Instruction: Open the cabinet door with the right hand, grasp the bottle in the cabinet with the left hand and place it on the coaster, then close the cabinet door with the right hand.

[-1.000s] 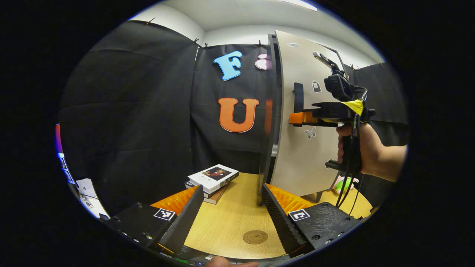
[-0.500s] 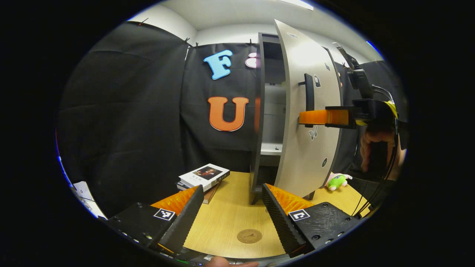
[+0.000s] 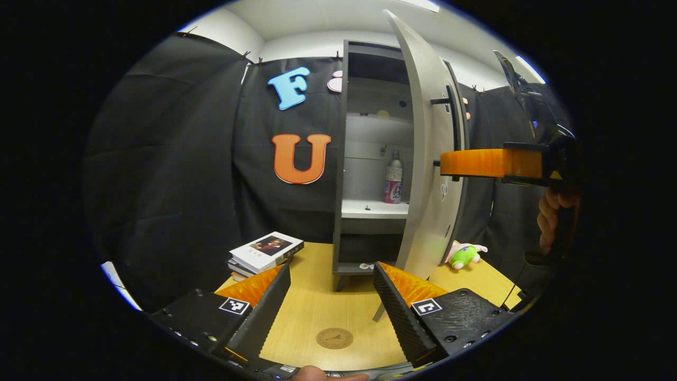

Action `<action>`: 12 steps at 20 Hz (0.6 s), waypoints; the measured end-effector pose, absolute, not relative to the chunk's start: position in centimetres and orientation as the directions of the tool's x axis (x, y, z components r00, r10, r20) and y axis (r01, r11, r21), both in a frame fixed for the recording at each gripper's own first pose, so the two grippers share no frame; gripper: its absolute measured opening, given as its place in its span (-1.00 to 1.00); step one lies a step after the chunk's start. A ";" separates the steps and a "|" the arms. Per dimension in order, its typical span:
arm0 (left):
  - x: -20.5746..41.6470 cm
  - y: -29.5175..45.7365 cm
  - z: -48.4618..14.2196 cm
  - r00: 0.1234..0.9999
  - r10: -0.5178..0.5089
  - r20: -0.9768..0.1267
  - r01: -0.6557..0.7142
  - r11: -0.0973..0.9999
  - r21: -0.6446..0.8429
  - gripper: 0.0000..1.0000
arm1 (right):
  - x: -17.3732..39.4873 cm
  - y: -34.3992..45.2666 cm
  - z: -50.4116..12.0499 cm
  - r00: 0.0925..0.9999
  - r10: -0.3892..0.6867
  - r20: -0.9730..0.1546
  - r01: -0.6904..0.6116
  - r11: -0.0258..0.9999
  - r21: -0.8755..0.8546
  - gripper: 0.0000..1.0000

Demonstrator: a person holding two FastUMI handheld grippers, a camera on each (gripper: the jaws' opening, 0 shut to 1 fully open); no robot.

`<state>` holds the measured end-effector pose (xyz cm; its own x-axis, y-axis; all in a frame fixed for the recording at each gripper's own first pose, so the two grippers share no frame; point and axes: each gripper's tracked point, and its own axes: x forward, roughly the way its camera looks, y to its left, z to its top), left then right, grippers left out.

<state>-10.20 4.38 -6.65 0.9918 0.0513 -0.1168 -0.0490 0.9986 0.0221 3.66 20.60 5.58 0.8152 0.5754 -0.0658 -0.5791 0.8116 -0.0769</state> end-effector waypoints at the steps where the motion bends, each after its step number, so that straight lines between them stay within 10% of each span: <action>1: -9.9 3.8 -6.5 0.993 0.043 -0.113 -0.040 0.999 0.025 0.91 | 3.7 20.6 5.5 0.811 0.581 -0.069 -0.585 0.808 -0.076 -0.70; 12: -5.0 -0.9 -6.3 0.993 -0.061 -0.098 0.063 0.998 0.018 0.90 | 3.0 17.6 5.5 0.879 0.472 -0.073 -0.476 0.876 -0.076 -0.71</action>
<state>-4.98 -0.88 -6.31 0.9933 -0.0613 -0.0979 0.0633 0.9978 0.0176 2.96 17.57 5.45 0.8788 0.4716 -0.0732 -0.4764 0.8759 -0.0760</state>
